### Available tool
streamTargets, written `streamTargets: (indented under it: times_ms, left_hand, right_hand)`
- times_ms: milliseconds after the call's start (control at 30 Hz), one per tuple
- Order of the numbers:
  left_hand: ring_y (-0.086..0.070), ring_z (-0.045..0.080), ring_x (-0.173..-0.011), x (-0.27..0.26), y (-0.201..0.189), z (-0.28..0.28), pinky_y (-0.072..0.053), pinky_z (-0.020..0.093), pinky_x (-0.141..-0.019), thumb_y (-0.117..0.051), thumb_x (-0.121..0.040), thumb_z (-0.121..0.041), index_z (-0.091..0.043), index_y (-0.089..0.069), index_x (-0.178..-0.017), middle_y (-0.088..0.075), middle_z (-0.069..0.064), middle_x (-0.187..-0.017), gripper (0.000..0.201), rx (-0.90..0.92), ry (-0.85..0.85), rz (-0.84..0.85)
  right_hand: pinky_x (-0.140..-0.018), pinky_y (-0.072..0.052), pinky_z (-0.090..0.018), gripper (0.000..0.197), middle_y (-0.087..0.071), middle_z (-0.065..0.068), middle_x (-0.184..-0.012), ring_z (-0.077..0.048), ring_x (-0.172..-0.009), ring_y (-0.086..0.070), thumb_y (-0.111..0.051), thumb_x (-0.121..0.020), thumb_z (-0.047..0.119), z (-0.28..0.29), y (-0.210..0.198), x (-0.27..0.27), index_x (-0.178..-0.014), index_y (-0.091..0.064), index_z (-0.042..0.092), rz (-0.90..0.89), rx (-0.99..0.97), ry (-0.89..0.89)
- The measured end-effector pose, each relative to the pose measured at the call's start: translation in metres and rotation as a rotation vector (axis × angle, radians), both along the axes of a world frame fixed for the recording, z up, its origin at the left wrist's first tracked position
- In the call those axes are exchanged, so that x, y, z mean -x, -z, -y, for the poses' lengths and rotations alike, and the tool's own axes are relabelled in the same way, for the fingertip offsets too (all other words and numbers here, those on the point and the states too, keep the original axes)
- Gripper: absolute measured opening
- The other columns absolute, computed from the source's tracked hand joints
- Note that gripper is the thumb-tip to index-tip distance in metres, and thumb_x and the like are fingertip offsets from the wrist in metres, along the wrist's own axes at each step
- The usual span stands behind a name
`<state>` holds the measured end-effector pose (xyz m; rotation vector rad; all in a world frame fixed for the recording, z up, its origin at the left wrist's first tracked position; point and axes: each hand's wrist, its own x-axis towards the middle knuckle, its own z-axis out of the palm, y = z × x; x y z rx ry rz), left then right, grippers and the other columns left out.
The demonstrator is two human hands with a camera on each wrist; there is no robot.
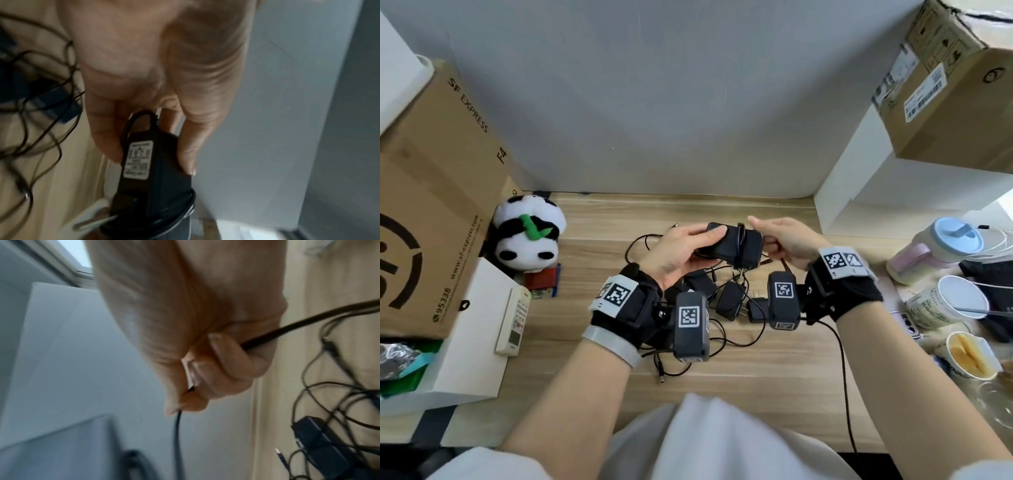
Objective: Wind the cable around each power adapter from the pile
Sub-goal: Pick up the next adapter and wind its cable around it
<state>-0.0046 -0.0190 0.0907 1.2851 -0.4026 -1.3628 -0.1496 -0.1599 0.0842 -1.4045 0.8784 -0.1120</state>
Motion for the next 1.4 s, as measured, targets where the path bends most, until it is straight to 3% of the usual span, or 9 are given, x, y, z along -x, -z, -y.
streamTargets:
  times_ms: [200,333,500,700,833,1033,1133,1233,1400]
  left_hand:
    - [-0.064,0.015,-0.088,0.004,0.005,0.006,-0.057,0.020,-0.069,-0.069,-0.084,-0.020,-0.006,-0.066,-0.106,-0.066,0.009,-0.098,0.026,-0.041,-0.098,0.388]
    - [-0.067,0.024,-0.088,0.002,0.011,0.011,-0.058,0.037,-0.078,-0.074,-0.080,-0.022,-0.013,-0.065,-0.085,-0.068,0.010,-0.092,0.014,-0.088,-0.255,0.506]
    - [-0.065,0.019,-0.082,0.001,0.014,0.006,-0.058,0.025,-0.065,-0.069,-0.084,-0.020,-0.001,-0.064,-0.092,-0.065,0.009,-0.085,0.021,-0.058,-0.438,0.209]
    - [-0.061,0.023,-0.086,-0.002,0.009,0.003,-0.057,0.029,-0.064,-0.068,-0.085,-0.019,-0.006,-0.062,-0.090,-0.062,0.013,-0.089,0.016,-0.038,-0.495,-0.172]
    - [-0.059,0.022,-0.085,-0.001,0.009,0.002,-0.056,0.027,-0.062,-0.066,-0.087,-0.023,-0.007,-0.061,-0.095,-0.061,0.010,-0.088,0.019,-0.037,-0.465,-0.242]
    - [-0.057,0.015,-0.061,-0.003,0.004,0.000,-0.047,0.019,-0.049,-0.066,-0.084,-0.034,-0.008,-0.062,-0.093,-0.059,0.007,-0.079,0.028,-0.043,-0.245,-0.280]
    - [-0.057,0.013,-0.065,-0.005,0.001,-0.003,-0.048,0.019,-0.049,-0.068,-0.080,-0.034,-0.008,-0.063,-0.095,-0.061,0.005,-0.080,0.031,-0.038,-0.076,-0.154]
    - [-0.060,0.010,-0.079,-0.005,-0.002,-0.005,-0.050,0.018,-0.062,-0.065,-0.085,-0.031,-0.015,-0.067,-0.094,-0.065,0.000,-0.085,0.018,-0.050,0.043,0.192]
    - [-0.067,0.015,-0.083,-0.008,0.005,0.002,-0.053,0.027,-0.072,-0.075,-0.077,-0.031,-0.024,-0.064,-0.082,-0.069,0.001,-0.086,0.014,-0.053,-0.077,0.574]
  right_hand:
    - [-0.036,-0.020,-0.012,0.030,-0.033,0.004,-0.057,-0.004,-0.044,-0.030,-0.039,-0.100,0.022,-0.008,-0.039,-0.016,-0.077,-0.054,0.011,0.027,0.245,-0.088]
    - [-0.040,-0.019,-0.016,0.025,-0.037,0.004,-0.054,-0.007,-0.044,-0.028,-0.041,-0.100,0.017,-0.026,-0.038,-0.019,-0.081,-0.056,0.013,0.074,0.340,-0.222]
    - [-0.041,-0.021,-0.016,0.024,-0.039,0.007,-0.051,-0.008,-0.045,-0.027,-0.047,-0.098,0.022,-0.032,-0.021,-0.013,-0.084,-0.063,0.013,0.071,0.350,-0.310]
    - [-0.045,-0.022,-0.017,0.028,-0.038,0.009,-0.049,-0.006,-0.045,-0.030,-0.046,-0.097,0.023,-0.031,-0.003,0.000,-0.081,-0.067,0.016,0.051,0.253,-0.306]
    - [-0.045,-0.022,-0.018,0.029,-0.037,0.007,-0.049,-0.008,-0.046,-0.028,-0.048,-0.096,0.026,-0.028,0.004,0.003,-0.075,-0.067,0.017,0.066,0.213,-0.273]
    - [-0.046,-0.019,-0.017,0.031,-0.026,0.002,-0.054,-0.009,-0.047,-0.022,-0.053,-0.091,0.029,-0.022,0.012,-0.001,-0.065,-0.056,0.012,0.035,0.139,-0.245]
    - [-0.048,-0.024,-0.018,0.028,-0.035,0.000,-0.059,-0.007,-0.046,-0.029,-0.050,-0.093,0.021,-0.010,0.008,-0.005,-0.068,-0.052,0.010,-0.015,0.067,-0.146]
    - [-0.044,-0.023,-0.016,0.030,-0.035,0.007,-0.053,-0.007,-0.046,-0.027,-0.050,-0.094,0.032,0.000,-0.012,-0.015,-0.069,-0.050,0.016,-0.105,0.138,-0.130]
    - [-0.036,-0.018,-0.014,0.033,-0.032,0.010,-0.048,-0.005,-0.040,-0.025,-0.042,-0.099,0.028,-0.010,-0.040,-0.031,-0.071,-0.052,0.014,-0.022,0.295,-0.145]
